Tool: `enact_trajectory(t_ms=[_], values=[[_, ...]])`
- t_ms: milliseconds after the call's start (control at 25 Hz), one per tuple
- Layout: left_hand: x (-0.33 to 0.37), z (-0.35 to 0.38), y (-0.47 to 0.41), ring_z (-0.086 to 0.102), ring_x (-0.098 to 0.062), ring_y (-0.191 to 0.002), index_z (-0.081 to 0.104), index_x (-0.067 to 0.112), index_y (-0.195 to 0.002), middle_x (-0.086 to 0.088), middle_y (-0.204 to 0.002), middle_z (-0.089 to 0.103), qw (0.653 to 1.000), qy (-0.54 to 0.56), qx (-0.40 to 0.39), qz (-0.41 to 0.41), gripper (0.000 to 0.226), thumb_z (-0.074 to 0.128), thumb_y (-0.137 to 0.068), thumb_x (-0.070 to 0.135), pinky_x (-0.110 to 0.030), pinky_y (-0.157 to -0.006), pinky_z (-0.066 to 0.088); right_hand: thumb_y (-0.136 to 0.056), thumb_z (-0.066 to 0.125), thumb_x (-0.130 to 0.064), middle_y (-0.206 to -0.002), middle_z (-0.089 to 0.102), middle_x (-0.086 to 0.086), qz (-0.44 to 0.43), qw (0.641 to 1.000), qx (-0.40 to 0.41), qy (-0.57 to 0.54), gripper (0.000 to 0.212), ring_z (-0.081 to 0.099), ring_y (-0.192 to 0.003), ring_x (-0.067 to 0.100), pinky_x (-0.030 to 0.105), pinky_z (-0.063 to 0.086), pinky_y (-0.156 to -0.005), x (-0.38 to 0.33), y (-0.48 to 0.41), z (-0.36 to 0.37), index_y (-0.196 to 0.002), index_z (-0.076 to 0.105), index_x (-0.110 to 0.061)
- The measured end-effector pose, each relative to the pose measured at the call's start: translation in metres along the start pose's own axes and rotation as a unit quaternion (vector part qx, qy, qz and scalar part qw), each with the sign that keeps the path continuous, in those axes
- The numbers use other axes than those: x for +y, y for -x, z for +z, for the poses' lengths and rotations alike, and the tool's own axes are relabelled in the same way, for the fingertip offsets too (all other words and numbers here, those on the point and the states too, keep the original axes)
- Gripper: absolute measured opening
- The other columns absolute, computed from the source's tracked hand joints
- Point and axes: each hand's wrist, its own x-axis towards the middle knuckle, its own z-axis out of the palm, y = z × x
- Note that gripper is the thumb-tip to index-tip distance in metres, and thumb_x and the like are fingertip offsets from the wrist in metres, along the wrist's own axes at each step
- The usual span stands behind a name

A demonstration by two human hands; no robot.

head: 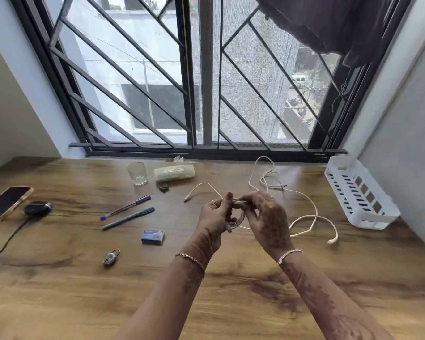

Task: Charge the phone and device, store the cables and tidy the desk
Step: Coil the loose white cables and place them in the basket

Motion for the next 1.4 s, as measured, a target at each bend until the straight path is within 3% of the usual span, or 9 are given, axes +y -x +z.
enact_trajectory(t_ms=[160,360,560,680,840,1040,1160,1320,1400], values=[[-0.003,-0.008,-0.005,0.046,-0.007,-0.044,0.065,0.001,-0.085,0.007,-0.049,0.055,0.998,-0.011,0.039,0.047,0.027,0.059,-0.091,0.027,-0.016,-0.040,0.039,-0.090,0.063,-0.017,-0.077,0.072,-0.007,0.088,0.991,0.019,-0.099,0.006,0.069,-0.071,0.007,0.035,0.056,-0.066,0.001,0.004,0.000,-0.094,0.059,-0.019],[-0.007,-0.013,0.001,0.039,-0.008,-0.047,0.064,0.006,-0.073,0.001,-0.056,0.045,0.994,-0.052,-0.088,0.038,0.033,0.052,-0.096,0.026,-0.016,-0.047,0.040,-0.089,0.064,-0.013,-0.079,0.068,-0.010,0.157,0.977,0.045,-0.139,0.010,0.068,-0.074,0.010,0.031,0.055,-0.070,0.008,0.001,0.007,-0.092,0.060,-0.021],[-0.012,-0.009,0.001,0.039,-0.005,-0.045,0.063,0.004,-0.080,0.004,-0.056,0.046,0.994,-0.020,-0.105,0.017,0.032,0.047,-0.097,0.027,-0.016,-0.049,0.040,-0.085,0.069,-0.012,-0.080,0.065,-0.016,0.233,0.958,-0.023,-0.168,0.013,0.064,-0.075,0.007,0.014,0.050,-0.069,0.018,0.005,0.017,-0.085,0.064,-0.025],[-0.013,-0.006,0.004,0.043,-0.003,-0.044,0.063,0.004,-0.085,0.008,-0.053,0.051,0.996,-0.028,-0.081,0.033,0.026,0.049,-0.097,0.023,-0.015,-0.047,0.041,-0.084,0.067,-0.006,-0.081,0.069,-0.008,0.256,0.941,-0.070,-0.211,0.027,0.066,-0.079,0.011,0.023,0.053,-0.077,0.017,0.012,0.022,-0.080,0.062,-0.032],[-0.014,-0.002,0.005,0.054,0.000,-0.046,0.061,0.003,-0.087,0.007,-0.056,0.062,0.998,-0.023,-0.024,0.047,0.020,0.052,-0.096,0.020,-0.013,-0.047,0.044,-0.086,0.064,-0.001,-0.087,0.073,0.011,0.312,0.881,-0.130,-0.333,0.014,0.067,-0.079,0.017,0.037,0.055,-0.081,0.020,0.016,0.025,-0.089,0.067,-0.015],[-0.022,-0.003,-0.001,0.063,-0.013,-0.067,0.063,0.016,-0.079,-0.001,-0.074,0.069,0.993,-0.070,0.060,0.076,0.018,0.063,-0.090,0.031,-0.028,-0.067,0.054,-0.095,0.055,-0.013,-0.085,0.073,-0.002,0.370,0.822,-0.159,-0.402,0.014,0.066,-0.082,0.011,0.027,0.054,-0.075,0.012,0.014,0.018,-0.089,0.067,-0.016],[-0.027,-0.008,-0.006,0.067,-0.019,-0.076,0.065,0.017,-0.082,-0.005,-0.081,0.073,0.987,-0.096,0.089,0.093,0.023,0.067,-0.085,0.040,-0.042,-0.079,0.055,-0.088,0.065,-0.021,-0.089,0.073,0.000,0.369,0.828,-0.183,-0.382,0.009,0.065,-0.085,0.011,0.025,0.049,-0.075,0.011,0.012,0.016,-0.093,0.070,-0.015],[-0.025,-0.010,-0.006,0.068,-0.018,-0.081,0.065,0.014,-0.093,-0.002,-0.086,0.072,0.974,-0.150,0.117,0.126,0.025,0.064,-0.088,0.038,-0.040,-0.081,0.056,-0.090,0.060,-0.023,-0.095,0.073,0.011,0.430,0.778,-0.178,-0.422,0.018,0.067,-0.091,0.018,0.026,0.049,-0.073,0.008,0.009,0.015,-0.097,0.070,-0.010],[-0.024,-0.010,-0.006,0.068,-0.017,-0.081,0.063,0.012,-0.095,0.000,-0.085,0.071,0.968,-0.170,0.114,0.147,0.023,0.063,-0.089,0.034,-0.040,-0.081,0.055,-0.085,0.067,-0.028,-0.090,0.074,0.004,0.412,0.794,-0.186,-0.406,0.017,0.066,-0.085,0.012,0.027,0.048,-0.075,0.005,0.008,0.015,-0.091,0.073,-0.014]])
